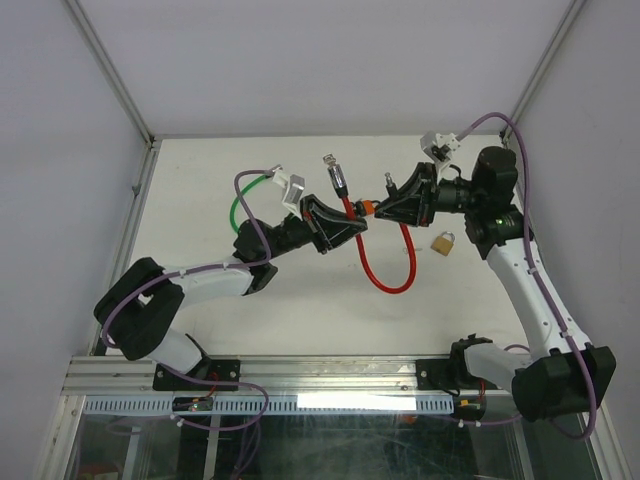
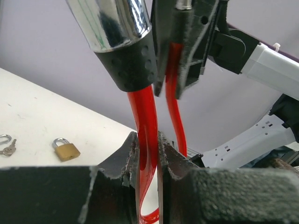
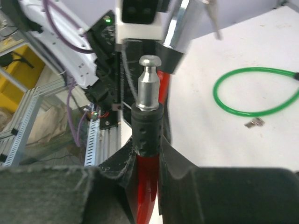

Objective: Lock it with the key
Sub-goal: Lock the lock.

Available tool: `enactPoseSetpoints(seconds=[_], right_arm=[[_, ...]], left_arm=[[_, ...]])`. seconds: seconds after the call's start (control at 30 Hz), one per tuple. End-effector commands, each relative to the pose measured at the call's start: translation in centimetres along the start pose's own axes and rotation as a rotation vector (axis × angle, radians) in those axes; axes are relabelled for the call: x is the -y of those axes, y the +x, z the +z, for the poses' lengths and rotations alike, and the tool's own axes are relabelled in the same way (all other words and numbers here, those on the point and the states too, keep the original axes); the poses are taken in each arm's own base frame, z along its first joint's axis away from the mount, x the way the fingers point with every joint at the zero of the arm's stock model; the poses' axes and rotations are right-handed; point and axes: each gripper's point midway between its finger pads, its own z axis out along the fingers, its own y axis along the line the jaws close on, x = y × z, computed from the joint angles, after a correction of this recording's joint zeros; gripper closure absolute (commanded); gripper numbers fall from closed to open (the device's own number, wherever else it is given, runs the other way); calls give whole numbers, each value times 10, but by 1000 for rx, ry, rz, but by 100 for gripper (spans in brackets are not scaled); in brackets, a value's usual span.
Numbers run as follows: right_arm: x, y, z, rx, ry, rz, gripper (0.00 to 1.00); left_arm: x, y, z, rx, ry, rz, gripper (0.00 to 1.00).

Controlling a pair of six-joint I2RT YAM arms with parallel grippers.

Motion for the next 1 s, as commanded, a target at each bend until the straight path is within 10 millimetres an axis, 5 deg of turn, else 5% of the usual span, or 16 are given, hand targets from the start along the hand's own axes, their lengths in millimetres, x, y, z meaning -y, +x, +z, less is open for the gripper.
enactPoseSetpoints(seconds=[0.0,0.13,0.2,0.6,0.7,0.87,0.97], right_arm=[[36,-5,-20,28,197,-85,100],[66,27,-29,12,259,33,99],[73,28,-30,56,250,47,98],[108,-77,-78,550,283,236,90],[129,-96,-96,650,314,255,91],[156,-121,-107,699,348,244,92],[167,-119,-110,730,366,278,81]], left_arm=[[49,-53,-4,120,126,124,100],[15,-94,-24,228,-117,153,100],[3,-119,-32,306,-184,136,100],[-3,-251,-40,751,-292,63,100],[-2,-262,-55,861,-281,-3,100],[-16,-253,-87,1027,-239,-198,100],[-24,-252,-102,1111,-231,-245,100]])
